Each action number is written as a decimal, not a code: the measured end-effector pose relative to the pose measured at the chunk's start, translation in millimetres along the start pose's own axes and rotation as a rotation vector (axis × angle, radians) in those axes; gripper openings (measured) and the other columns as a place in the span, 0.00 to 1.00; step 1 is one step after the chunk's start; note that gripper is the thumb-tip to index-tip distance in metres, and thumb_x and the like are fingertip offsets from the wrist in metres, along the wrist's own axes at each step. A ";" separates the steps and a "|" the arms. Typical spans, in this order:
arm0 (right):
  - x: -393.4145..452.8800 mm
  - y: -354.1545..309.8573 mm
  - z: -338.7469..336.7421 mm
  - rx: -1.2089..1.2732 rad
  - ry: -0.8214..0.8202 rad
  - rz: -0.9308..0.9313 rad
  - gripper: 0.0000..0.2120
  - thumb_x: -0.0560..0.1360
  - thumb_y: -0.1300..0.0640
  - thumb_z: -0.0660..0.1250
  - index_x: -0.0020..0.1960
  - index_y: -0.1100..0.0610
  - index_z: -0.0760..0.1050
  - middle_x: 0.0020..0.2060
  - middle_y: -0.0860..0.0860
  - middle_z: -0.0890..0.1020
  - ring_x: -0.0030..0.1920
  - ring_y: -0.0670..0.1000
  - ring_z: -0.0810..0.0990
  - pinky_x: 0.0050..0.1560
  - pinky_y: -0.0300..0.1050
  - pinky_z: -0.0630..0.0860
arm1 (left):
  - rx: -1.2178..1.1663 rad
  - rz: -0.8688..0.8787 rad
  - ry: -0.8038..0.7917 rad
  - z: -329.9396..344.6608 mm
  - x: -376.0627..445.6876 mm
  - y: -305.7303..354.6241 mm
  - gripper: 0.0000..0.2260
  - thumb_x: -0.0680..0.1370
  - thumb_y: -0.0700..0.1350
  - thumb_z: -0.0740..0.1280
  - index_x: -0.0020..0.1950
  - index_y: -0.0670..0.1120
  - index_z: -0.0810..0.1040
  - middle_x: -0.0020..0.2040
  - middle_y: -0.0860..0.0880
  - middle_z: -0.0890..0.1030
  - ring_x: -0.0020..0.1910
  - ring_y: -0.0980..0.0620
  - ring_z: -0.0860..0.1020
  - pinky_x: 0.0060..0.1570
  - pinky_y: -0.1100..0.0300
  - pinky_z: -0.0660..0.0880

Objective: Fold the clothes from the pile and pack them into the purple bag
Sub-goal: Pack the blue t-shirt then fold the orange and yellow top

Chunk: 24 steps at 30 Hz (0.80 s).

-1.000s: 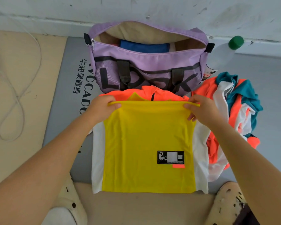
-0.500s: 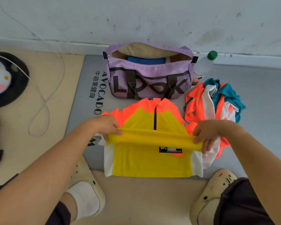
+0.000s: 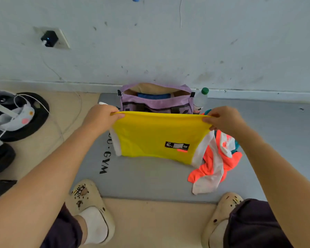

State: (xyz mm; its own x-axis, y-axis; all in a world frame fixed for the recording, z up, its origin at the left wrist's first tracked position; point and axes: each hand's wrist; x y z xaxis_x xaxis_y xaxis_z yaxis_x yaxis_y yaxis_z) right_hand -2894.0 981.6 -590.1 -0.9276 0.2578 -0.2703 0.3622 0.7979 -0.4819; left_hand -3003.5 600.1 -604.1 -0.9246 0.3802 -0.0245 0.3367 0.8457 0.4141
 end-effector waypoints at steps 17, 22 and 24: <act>-50.4 82.1 176.7 -0.201 -0.819 0.274 0.15 0.77 0.51 0.67 0.50 0.63 0.77 0.40 0.55 0.84 0.31 0.55 0.83 0.39 0.48 0.82 | 0.140 -0.430 -1.192 177.4 -84.3 -22.9 0.21 0.76 0.59 0.69 0.53 0.41 0.80 0.50 0.44 0.83 0.45 0.47 0.83 0.48 0.54 0.80; -23.2 80.0 213.8 -0.273 -0.421 0.092 0.10 0.78 0.57 0.62 0.55 0.61 0.77 0.50 0.59 0.80 0.53 0.60 0.80 0.44 0.45 0.72 | 0.159 -0.257 -0.687 218.5 -65.5 -24.9 0.15 0.80 0.51 0.63 0.64 0.46 0.77 0.61 0.45 0.76 0.60 0.44 0.75 0.50 0.53 0.73; -9.0 75.2 228.6 -0.312 -0.317 -0.018 0.14 0.77 0.57 0.62 0.62 0.58 0.74 0.57 0.57 0.78 0.60 0.59 0.75 0.53 0.49 0.73 | 0.130 -0.176 -0.535 235.8 -54.9 -27.2 0.22 0.80 0.51 0.64 0.73 0.48 0.68 0.72 0.45 0.67 0.71 0.44 0.65 0.59 0.49 0.71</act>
State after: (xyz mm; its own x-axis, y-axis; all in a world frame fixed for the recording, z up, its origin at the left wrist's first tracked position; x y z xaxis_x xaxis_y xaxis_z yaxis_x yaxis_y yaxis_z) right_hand -2837.6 914.7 -814.4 -0.8420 0.1014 -0.5299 0.2565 0.9394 -0.2277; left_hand -2919.9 644.6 -828.5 -0.7611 0.3378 -0.5537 0.2364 0.9394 0.2481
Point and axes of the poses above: each hand's wrist, its own x-axis towards the middle knuckle, its own z-axis out of the palm, y = z × x
